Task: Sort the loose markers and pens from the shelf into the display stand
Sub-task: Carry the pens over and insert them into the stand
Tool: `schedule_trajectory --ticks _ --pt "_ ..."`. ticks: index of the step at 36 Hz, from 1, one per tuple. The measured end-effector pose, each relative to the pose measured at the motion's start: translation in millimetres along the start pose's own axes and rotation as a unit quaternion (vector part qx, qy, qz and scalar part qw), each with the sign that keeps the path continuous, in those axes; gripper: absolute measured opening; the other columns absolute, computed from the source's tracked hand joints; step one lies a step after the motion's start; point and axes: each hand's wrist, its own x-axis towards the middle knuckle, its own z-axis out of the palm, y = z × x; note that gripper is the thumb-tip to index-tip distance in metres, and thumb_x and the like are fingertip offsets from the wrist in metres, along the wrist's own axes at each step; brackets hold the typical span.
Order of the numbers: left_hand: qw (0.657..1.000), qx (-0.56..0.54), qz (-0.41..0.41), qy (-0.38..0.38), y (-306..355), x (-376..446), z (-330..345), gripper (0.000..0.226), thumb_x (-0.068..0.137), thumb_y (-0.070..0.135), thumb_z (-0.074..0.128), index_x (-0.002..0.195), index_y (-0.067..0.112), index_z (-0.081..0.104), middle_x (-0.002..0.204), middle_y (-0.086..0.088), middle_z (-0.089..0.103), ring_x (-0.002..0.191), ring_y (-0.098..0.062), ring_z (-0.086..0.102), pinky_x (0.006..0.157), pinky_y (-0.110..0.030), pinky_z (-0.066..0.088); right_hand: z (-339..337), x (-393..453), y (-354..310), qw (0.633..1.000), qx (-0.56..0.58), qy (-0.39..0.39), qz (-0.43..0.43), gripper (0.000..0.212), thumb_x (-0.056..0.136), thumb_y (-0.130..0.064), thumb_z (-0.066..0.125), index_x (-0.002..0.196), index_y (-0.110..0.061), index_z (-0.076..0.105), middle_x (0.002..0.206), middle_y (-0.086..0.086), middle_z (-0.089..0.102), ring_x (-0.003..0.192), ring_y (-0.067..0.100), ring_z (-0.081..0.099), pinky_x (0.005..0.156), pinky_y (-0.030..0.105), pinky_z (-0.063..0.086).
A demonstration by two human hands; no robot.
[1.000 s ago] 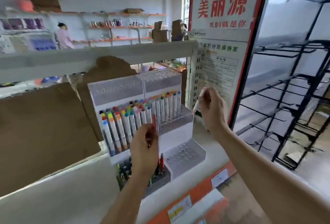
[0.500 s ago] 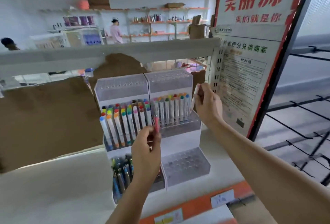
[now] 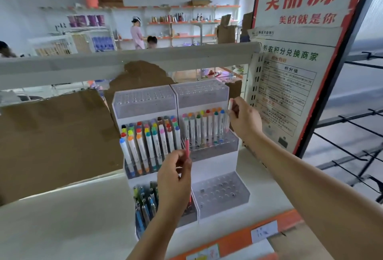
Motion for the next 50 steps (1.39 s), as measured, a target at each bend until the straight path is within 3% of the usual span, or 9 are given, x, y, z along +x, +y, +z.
schedule_trajectory --ticks 4,12,18,28,37,41,44,47,50 --pt "1.000 0.004 -0.005 0.004 1.0 1.5 0.8 0.009 0.094 0.020 0.053 0.100 0.020 0.059 0.091 0.009 0.061 0.083 -0.006 0.057 0.067 -0.011 0.041 1.3 6.0 -1.2 1.000 0.007 -0.026 -0.011 0.008 0.096 -0.019 0.049 0.090 -0.016 0.045 0.067 -0.005 0.046 0.057 0.011 0.040 0.046 0.026 0.027" --pt "1.000 0.004 0.004 0.023 4.7 3.7 1.2 0.010 0.093 0.021 0.053 0.099 0.018 0.061 0.088 0.007 0.062 0.080 -0.009 0.058 0.066 -0.012 0.043 -8.7 1.6 0.0 0.996 0.014 -0.066 -0.059 0.003 0.095 -0.013 0.049 0.096 -0.014 0.046 0.062 -0.008 0.044 0.053 0.011 0.042 0.045 0.024 0.029" --pt "1.000 0.012 0.010 0.027 9.0 1.1 6.8 0.006 0.094 0.019 0.053 0.095 0.018 0.059 0.084 0.007 0.060 0.077 -0.009 0.056 0.062 -0.012 0.042 -5.5 7.7 12.0 0.993 0.052 -0.101 0.027 0.015 0.092 -0.010 0.052 0.080 -0.016 0.046 0.068 0.002 0.053 0.066 0.024 0.055 0.054 0.036 0.044" --pt "0.999 0.006 0.003 0.053 8.8 -5.2 7.1 0.009 0.093 0.018 0.053 0.098 0.020 0.060 0.089 0.009 0.063 0.083 -0.007 0.058 0.066 -0.009 0.043 -6.3 -5.7 2.6 0.988 -0.021 -0.152 -0.011 0.009 0.093 -0.022 0.053 0.095 -0.021 0.045 0.067 -0.011 0.048 0.058 0.007 0.046 0.048 0.024 0.029" --pt "0.998 0.011 -0.012 0.064 11.7 -15.6 8.0 0.008 0.093 0.016 0.054 0.095 0.017 0.061 0.086 0.003 0.063 0.079 -0.011 0.058 0.063 -0.007 0.043 -6.1 -12.3 -1.4 0.989 -0.029 -0.142 0.035 0.008 0.095 -0.023 0.050 0.090 -0.020 0.044 0.072 -0.005 0.051 0.060 0.011 0.045 0.053 0.026 0.031" --pt "0.997 0.021 0.004 0.073 13.7 -21.2 5.9 0.012 0.093 0.015 0.054 0.101 0.012 0.063 0.090 0.000 0.064 0.081 -0.013 0.059 0.068 -0.011 0.044 -5.5 -24.4 3.8 0.997 -0.053 -0.056 0.027 0.019 0.093 -0.022 0.055 0.109 -0.017 0.048 0.100 0.002 0.058 0.089 0.023 0.052 0.068 0.029 0.034" --pt "0.996 0.029 0.024 0.086 16.2 -28.5 3.9 0.010 0.092 0.013 0.056 0.100 0.012 0.063 0.087 0.000 0.064 0.077 -0.014 0.060 0.068 -0.014 0.045 -5.5 -49.5 -6.6 0.996 0.058 0.047 -0.044 0.020 0.091 -0.014 0.057 0.111 -0.015 0.057 0.101 0.001 0.059 0.091 0.022 0.053 0.070 0.028 0.036" --pt "0.994 0.050 0.022 0.097 19.1 -36.4 5.5 0.010 0.091 0.008 0.058 0.098 0.013 0.062 0.087 0.000 0.064 0.076 -0.011 0.059 0.068 -0.009 0.044 -6.8 -85.2 -33.1 0.972 0.200 -0.052 -0.116 0.009 0.093 -0.016 0.057 0.096 -0.012 0.065 0.083 -0.004 0.061 0.071 0.016 0.057 0.059 0.027 0.043" --pt "0.993 0.049 0.034 0.101 21.7 -45.6 7.9 0.011 0.089 0.004 0.060 0.097 0.009 0.065 0.088 -0.001 0.066 0.077 -0.014 0.061 0.071 -0.010 0.045 -5.7 -118.8 -53.4 0.948 0.269 -0.119 -0.121 0.013 0.091 -0.021 0.061 0.093 -0.010 0.069 0.083 -0.002 0.064 0.073 0.015 0.059 0.065 0.026 0.049"
